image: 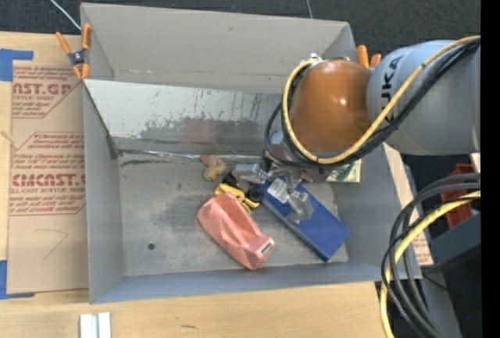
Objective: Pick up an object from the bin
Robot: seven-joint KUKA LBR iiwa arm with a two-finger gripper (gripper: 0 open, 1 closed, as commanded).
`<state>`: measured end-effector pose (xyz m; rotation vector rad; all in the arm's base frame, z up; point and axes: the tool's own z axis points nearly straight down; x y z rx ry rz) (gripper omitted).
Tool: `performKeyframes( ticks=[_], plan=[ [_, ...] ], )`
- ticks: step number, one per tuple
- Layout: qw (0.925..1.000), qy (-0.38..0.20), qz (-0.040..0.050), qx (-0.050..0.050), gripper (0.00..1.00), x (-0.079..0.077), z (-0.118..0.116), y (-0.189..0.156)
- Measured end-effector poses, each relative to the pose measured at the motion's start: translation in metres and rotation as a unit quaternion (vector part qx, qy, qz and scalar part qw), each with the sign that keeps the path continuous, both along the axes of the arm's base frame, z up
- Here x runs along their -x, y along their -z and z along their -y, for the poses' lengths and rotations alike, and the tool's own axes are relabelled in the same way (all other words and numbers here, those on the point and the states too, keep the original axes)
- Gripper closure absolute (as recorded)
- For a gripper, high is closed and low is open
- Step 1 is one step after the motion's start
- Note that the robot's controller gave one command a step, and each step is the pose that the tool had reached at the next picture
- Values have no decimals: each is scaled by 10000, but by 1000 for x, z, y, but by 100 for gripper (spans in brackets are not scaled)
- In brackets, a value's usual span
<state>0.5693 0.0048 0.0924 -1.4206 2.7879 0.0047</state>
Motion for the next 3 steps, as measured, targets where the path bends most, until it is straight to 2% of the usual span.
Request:
performKeyframes(
  ticks=[1,2,3],
  plan=[
    [9902,-1399,26,28,0,-7,-10,16],
    [9876,-1567,63,25,0,-11,-17,17],
    [9890,-1473,104,22,100,-20,-27,15]
  ],
)
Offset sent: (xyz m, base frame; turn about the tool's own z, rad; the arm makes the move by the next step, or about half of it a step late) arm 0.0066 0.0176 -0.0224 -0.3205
